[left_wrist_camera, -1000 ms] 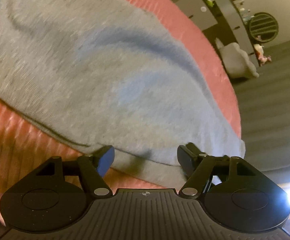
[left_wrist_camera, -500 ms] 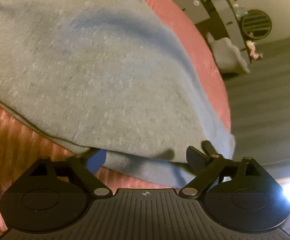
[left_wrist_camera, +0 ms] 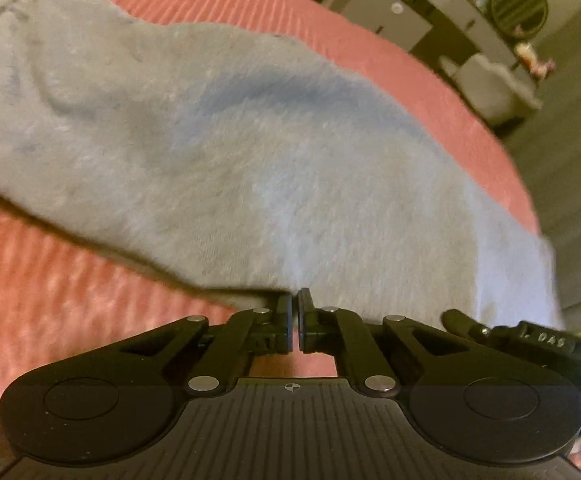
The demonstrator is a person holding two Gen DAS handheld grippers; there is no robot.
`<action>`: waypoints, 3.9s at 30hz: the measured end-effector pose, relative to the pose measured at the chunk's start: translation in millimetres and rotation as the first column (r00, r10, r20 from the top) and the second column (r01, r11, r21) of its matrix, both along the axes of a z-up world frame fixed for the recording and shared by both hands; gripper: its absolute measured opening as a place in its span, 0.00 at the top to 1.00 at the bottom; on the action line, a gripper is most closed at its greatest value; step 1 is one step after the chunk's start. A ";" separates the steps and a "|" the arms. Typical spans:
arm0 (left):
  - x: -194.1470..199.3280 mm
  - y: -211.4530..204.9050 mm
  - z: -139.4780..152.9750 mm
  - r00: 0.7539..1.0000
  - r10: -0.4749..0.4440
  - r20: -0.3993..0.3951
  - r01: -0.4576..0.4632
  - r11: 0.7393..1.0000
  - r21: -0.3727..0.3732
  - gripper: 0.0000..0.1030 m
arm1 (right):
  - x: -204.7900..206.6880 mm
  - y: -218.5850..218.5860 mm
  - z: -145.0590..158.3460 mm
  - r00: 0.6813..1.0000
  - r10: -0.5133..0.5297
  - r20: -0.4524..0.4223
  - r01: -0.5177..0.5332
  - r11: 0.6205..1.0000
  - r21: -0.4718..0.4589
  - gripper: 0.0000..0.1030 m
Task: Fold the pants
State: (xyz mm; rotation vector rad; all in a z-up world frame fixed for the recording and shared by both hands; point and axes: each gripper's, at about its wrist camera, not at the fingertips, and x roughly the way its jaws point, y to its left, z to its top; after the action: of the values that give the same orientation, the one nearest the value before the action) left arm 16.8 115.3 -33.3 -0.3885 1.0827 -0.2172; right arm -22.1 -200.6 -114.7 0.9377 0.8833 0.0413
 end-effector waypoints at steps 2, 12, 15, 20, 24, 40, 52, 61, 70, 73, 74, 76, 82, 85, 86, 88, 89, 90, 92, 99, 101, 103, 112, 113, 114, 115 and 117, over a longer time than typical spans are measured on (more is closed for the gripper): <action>-2.3 -1.5 -10.2 0.998 -0.005 -0.059 0.010 0.997 0.076 0.98 | -2.4 7.2 -4.6 0.997 0.045 -0.060 -0.047 0.998 -0.033 1.00; 11.5 -50.5 51.9 0.967 -0.140 0.211 0.093 0.972 0.216 0.44 | 25.9 -2.3 52.0 0.996 0.064 0.066 -0.039 0.946 -0.323 0.96; 33.2 -62.8 40.9 0.962 -0.159 0.222 0.087 0.949 0.304 0.41 | 57.2 -14.6 27.4 0.995 0.064 -0.071 -0.081 0.957 -0.279 0.87; 38.1 -55.8 -6.6 0.977 -0.199 0.072 0.149 0.890 0.431 0.39 | 41.4 -46.5 13.8 0.981 0.088 -0.173 -0.125 0.968 -0.216 0.88; 29.3 -60.9 -4.5 0.973 -0.209 0.097 0.143 0.879 0.454 0.32 | 8.1 -79.3 33.2 0.992 0.000 -0.129 -0.041 0.948 -0.315 0.87; 17.3 -80.3 -9.0 0.972 -0.212 0.099 0.128 0.837 0.533 0.25 | -16.0 -125.8 27.8 0.981 -0.171 -0.095 0.082 0.801 -0.594 0.36; 15.4 -82.3 -11.2 0.975 -0.197 0.104 0.107 0.824 0.556 0.18 | -37.8 -163.8 29.4 0.956 -0.283 -0.074 0.159 0.716 -0.680 0.23; 9.9 -85.0 -15.6 0.971 -0.194 0.143 0.078 0.813 0.577 0.14 | -160.0 -251.6 6.9 0.785 -0.590 0.191 0.620 0.755 -0.214 0.02; 8.9 -84.5 -18.5 0.970 -0.186 0.157 0.061 0.812 0.581 0.10 | -174.3 -279.0 -5.9 0.700 -0.662 0.267 0.688 0.725 -0.007 0.00; 9.8 -83.6 -18.8 0.971 -0.180 0.156 0.058 0.813 0.579 0.08 | -155.3 -282.0 -8.1 0.732 -0.631 0.257 0.656 0.755 -0.013 0.18; 10.1 -83.6 -19.0 0.971 -0.179 0.155 0.058 0.813 0.579 0.08 | -148.2 -282.9 -7.7 0.749 -0.609 0.263 0.632 0.775 -0.004 0.54; 10.6 -83.5 -19.3 0.972 -0.178 0.154 0.058 0.814 0.577 0.08 | -140.0 -280.3 -9.1 0.771 -0.585 0.253 0.603 0.798 0.010 0.75; 10.6 -82.6 -19.5 0.971 -0.180 0.155 0.059 0.815 0.577 0.07 | -124.3 -279.9 -20.2 0.768 -0.606 0.209 0.621 0.784 -0.010 0.62; 11.5 -83.1 -17.9 0.973 -0.175 0.149 0.059 0.816 0.575 0.07 | -118.6 -277.7 -15.9 0.777 -0.595 0.207 0.613 0.790 -0.031 0.60; 11.8 -83.0 -16.8 0.974 -0.175 0.147 0.060 0.817 0.573 0.07 | -118.6 -276.3 -13.7 0.779 -0.593 0.204 0.612 0.789 -0.044 0.68; 10.8 -81.9 -13.5 0.975 -0.171 0.143 0.064 0.827 0.558 0.08 | -116.1 -275.0 -9.7 0.775 -0.599 0.202 0.622 0.780 -0.073 0.82; 9.9 -80.7 -12.4 0.976 -0.168 0.142 0.064 0.834 0.548 0.08 | -120.7 -274.2 -9.4 0.767 -0.607 0.208 0.631 0.773 -0.071 0.84; 8.9 -79.5 -11.5 0.977 -0.162 0.140 0.062 0.839 0.540 0.08 | -124.2 -273.8 -10.3 0.761 -0.613 0.211 0.636 0.769 -0.063 0.84; 7.2 -77.7 -9.7 0.979 -0.154 0.136 0.059 0.847 0.528 0.09 | -126.9 -273.0 -13.3 0.758 -0.621 0.201 0.642 0.764 -0.064 0.85; -2.6 -66.0 12.8 0.979 -0.125 0.161 0.043 0.899 0.437 0.10 | -126.3 -268.2 -10.1 0.746 -0.636 0.196 0.659 0.748 -0.082 0.83; -4.9 -61.5 18.6 0.976 -0.123 0.181 0.036 0.907 0.419 0.10 | -121.8 -267.9 -12.2 0.752 -0.636 0.175 0.656 0.748 -0.100 0.82; -6.7 -57.3 19.8 0.970 -0.123 0.209 0.025 0.908 0.418 0.10 | -120.0 -267.1 -12.6 0.751 -0.637 0.174 0.658 0.746 -0.106 0.82; 1.2 -39.8 0.8 0.977 -0.048 0.209 -0.042 0.915 0.401 0.10 | -107.3 -244.0 30.3 0.787 -0.568 0.240 0.616 0.744 -0.260 0.90; 2.0 -37.1 0.6 0.976 -0.036 0.214 -0.052 0.920 0.389 0.10 | -99.8 -231.7 46.1 0.813 -0.517 0.269 0.582 0.746 -0.323 0.90; 2.0 -34.6 0.8 0.976 -0.026 0.217 -0.060 0.924 0.378 0.10 | -92.9 -218.8 61.1 0.835 -0.465 0.294 0.548 0.752 -0.366 0.90; 1.7 -32.1 1.8 0.975 -0.016 0.220 -0.068 0.926 0.372 0.10 | -84.3 -199.1 81.2 0.862 -0.389 0.326 0.502 0.749 -0.432 0.90; 0.5 -28.4 4.9 0.973 -0.001 0.233 -0.083 0.933 0.350 0.10 | -71.1 -151.9 116.9 0.897 -0.210 0.388 0.408 0.729 -0.549 0.91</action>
State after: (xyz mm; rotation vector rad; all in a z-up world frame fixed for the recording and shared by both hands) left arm 17.3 86.9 -28.4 -0.0542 0.8616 -0.0225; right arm -93.2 -352.5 2.2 0.4202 0.3865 -0.3786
